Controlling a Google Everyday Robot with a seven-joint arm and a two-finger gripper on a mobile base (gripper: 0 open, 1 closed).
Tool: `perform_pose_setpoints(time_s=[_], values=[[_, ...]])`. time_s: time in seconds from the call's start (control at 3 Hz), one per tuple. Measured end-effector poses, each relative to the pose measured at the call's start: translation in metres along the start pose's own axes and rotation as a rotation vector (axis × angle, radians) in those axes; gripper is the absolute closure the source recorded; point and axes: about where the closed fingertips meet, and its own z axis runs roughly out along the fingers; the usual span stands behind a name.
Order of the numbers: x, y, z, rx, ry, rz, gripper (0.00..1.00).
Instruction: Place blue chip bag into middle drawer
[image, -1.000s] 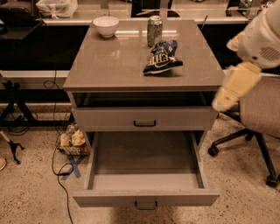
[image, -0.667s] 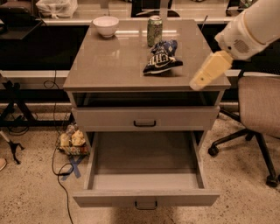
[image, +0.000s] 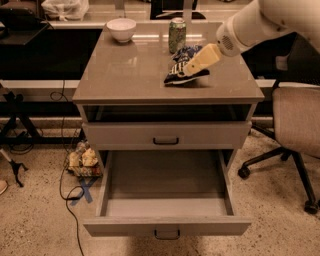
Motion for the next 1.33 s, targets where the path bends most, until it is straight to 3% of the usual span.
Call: perform_pose_setpoints(time_s=[0.67,1.33], values=[[-0.021,-0.003,0.07,0.005,0.017,0.106,0.0],[-0.015,0.002,0.107,-0.018,0.052,0.147,0.42]])
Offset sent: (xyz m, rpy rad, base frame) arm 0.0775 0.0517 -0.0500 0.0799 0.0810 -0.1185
